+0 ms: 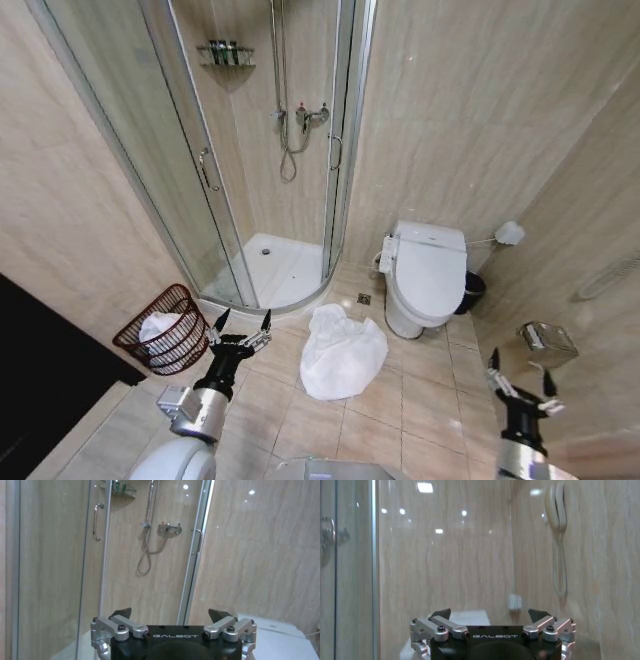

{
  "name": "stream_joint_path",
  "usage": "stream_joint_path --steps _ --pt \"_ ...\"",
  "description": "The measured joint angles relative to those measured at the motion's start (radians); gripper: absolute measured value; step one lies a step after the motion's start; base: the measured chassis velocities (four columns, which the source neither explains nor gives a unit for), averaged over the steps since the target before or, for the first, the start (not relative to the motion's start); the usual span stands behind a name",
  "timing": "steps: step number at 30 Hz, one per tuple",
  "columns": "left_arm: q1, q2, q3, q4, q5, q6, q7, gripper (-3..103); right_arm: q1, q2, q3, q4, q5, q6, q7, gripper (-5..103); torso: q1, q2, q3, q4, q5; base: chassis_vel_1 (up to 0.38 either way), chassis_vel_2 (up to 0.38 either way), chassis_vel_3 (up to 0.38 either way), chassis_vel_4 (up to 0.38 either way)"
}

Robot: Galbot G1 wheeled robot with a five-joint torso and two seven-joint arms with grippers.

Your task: Discard the used towel into the hamper.

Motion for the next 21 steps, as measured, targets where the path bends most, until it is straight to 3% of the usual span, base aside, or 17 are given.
stream_joint_path --steps 6,12,16,21 --pt "0.000 0.000 0.000 0.000 0.000 0.000 0.000 100 0.067 -0.015 -0.010 -0.192 -0.022 0.050 -0.027 100 -0.013 -0.030 -0.017 -0.0001 -0.0004 0.000 0.000 0.000 0.000" --pt "0.000 0.000 0.000 0.000 0.000 0.000 0.000 100 0.184 -0.049 -0.008 -0.510 -0.084 0.188 -0.049 100 -0.031 -0.069 -0.038 0.0001 -0.0003 0.000 0.000 0.000 0.000" --pt "0.000 0.000 0.000 0.000 0.000 0.000 0.000 100 0.221 -0.060 0.002 -0.639 -0.129 0.210 -0.054 100 -0.040 -0.090 -0.050 -0.0002 -0.0003 0.000 0.000 0.000 0.000" --pt "0.000 0.000 0.000 0.000 0.000 0.000 0.000 100 0.225 -0.063 0.001 -0.666 -0.115 0.210 -0.079 100 -0.050 -0.111 -0.061 0.0000 -0.0005 0.000 0.000 0.000 0.000"
